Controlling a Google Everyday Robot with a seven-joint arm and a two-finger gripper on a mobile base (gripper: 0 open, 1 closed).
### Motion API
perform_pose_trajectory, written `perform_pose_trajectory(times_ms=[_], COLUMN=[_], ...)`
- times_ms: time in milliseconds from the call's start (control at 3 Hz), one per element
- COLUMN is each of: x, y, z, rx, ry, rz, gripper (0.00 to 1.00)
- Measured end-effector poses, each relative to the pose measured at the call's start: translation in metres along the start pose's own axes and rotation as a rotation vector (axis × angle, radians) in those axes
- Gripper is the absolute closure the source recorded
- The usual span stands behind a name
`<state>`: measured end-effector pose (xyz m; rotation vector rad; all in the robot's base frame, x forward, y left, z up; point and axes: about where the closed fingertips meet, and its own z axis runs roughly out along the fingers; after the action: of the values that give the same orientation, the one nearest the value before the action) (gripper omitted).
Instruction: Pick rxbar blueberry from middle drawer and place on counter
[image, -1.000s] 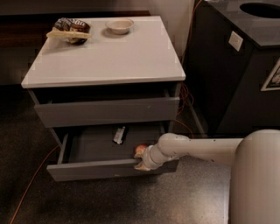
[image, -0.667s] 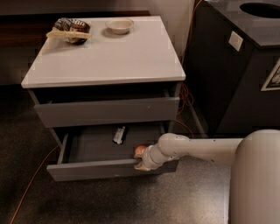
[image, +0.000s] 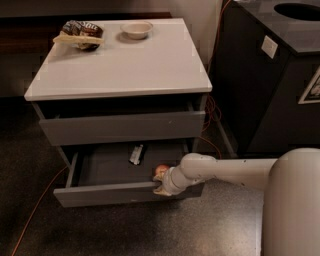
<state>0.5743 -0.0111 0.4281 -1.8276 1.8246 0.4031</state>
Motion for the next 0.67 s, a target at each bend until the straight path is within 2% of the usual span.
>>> perform_pose_trajectory(times_ms=[667], x=[0.0005], y=[0.0074], z=[0.0012], rx=[-0.005], ry=[-0.002], rz=[0.002], gripper=[0.53])
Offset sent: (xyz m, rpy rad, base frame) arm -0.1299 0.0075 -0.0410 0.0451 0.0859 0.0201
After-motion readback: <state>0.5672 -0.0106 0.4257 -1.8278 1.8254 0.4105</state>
